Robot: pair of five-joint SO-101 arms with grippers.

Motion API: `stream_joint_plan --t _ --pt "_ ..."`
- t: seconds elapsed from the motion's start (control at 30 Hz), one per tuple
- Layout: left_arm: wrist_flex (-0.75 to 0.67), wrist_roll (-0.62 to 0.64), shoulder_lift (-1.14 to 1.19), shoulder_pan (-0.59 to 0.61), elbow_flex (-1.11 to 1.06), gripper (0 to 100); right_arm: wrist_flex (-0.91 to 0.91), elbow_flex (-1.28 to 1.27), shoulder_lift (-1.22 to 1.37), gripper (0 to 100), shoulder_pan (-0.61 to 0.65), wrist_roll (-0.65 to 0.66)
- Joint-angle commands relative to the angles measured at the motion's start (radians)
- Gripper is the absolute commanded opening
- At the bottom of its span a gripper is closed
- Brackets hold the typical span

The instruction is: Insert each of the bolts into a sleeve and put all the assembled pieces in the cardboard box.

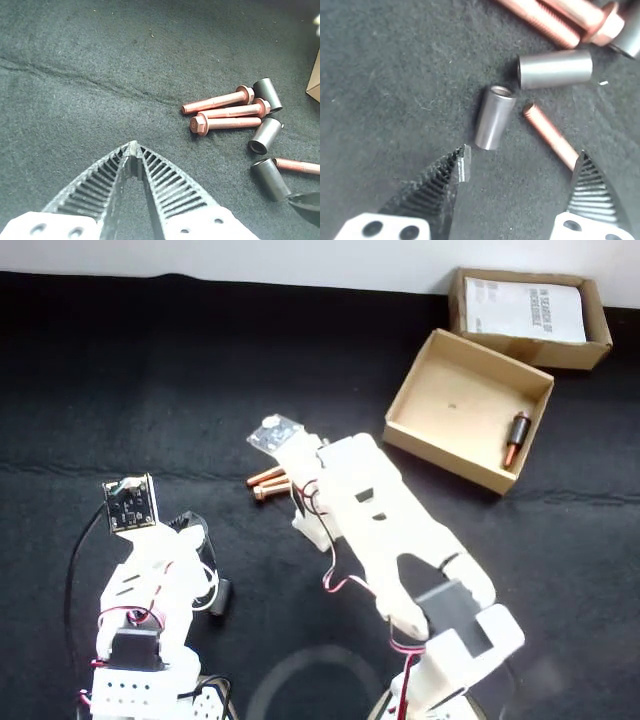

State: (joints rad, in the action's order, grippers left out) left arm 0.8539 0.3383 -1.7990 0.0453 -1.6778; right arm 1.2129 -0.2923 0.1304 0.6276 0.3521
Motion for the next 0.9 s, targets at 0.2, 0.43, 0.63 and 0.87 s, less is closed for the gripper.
stream_joint_plan --t 0.2,0.43,0.63,0.87 --pt "0.002 -0.005 -0.007 0.01 -0.018 1 -0.019 0.154 0.131 30.0 0.021 0.003" --pt "0.0 -0.005 -0.008 0.01 -0.018 1 -0.019 0.202 0.176 30.0 0.081 -0.043" --pt "0.0 -0.005 -0.008 0.012 -0.018 1 0.021 0.208 0.176 30.0 0.101 -0.094" --pt "0.0 -0.005 -0.008 0.012 -0.018 1 0.081 0.262 0.174 28.6 0.093 -0.157"
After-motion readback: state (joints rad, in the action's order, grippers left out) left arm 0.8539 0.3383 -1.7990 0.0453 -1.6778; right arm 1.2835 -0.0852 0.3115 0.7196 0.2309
